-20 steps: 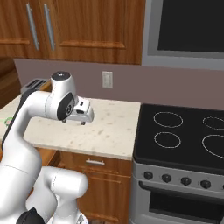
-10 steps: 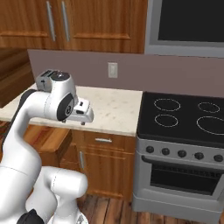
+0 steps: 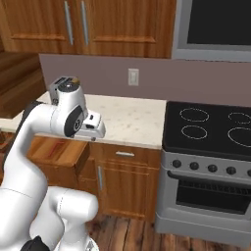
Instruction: Pick up the straw from the left drawer and put it inside the smoothie cup.
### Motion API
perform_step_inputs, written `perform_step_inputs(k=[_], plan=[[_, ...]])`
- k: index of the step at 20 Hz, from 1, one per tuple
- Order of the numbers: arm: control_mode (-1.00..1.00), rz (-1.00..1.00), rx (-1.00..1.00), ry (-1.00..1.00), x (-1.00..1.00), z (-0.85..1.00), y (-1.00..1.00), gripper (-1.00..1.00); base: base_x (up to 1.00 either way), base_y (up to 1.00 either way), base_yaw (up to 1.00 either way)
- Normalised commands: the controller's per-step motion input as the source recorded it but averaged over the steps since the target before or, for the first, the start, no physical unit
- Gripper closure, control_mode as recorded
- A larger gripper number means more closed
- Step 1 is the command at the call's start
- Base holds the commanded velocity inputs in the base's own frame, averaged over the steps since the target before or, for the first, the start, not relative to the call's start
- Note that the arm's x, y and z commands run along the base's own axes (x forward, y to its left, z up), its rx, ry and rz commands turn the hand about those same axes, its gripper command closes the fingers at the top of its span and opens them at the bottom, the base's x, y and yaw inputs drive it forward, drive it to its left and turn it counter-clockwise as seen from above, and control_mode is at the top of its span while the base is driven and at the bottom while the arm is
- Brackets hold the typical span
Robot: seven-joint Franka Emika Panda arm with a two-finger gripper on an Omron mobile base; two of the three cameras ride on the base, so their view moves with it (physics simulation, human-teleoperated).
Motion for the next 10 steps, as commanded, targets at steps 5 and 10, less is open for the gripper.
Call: perform_step_inputs(k=[5,10], plan=[[1.0,0.0,0.0,0.0,0.0,0.0,0.0,-1.0,0.0,0.68,0.0],[1.0,0.0,0.0,0.0,0.0,0.0,0.0,-1.0,0.0,0.73,0.0]])
